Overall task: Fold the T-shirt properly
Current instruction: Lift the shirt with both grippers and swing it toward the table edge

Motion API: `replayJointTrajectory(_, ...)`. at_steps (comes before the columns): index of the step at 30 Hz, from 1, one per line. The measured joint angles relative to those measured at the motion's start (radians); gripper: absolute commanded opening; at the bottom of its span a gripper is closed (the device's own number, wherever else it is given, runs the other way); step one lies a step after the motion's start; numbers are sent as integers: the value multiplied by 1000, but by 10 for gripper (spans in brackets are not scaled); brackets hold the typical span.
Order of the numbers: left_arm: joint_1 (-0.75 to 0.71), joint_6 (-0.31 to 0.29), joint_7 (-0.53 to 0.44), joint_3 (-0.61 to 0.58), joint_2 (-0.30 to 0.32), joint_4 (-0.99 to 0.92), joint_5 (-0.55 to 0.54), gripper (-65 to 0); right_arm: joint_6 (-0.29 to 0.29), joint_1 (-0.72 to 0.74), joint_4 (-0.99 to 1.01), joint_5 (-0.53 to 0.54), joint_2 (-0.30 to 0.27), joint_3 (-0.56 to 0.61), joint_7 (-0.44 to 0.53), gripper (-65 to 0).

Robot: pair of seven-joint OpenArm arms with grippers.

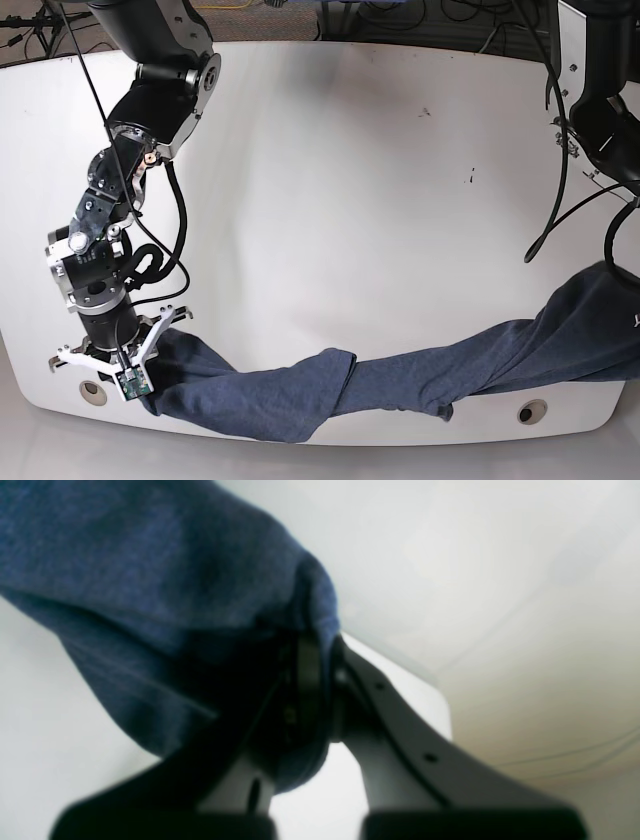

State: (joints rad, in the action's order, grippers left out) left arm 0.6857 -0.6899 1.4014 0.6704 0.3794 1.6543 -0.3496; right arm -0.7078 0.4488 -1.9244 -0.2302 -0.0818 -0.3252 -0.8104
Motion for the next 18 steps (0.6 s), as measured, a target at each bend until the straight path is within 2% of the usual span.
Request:
replayJointTrajectory(8,5,0,9,4,0,0,11,-625,0,-9,-32,10,-12,-1,-5,-650)
replayJointTrajectory(13,-77,0,-8,2,-14,2,7,-624,2,-117,-32,5,-12,-2,-7,-650)
replayJointTrajectory(18,-196,0,16,4,-64,-3,37,-624,3,-245,-29,-9,-4,-5,-4,-650)
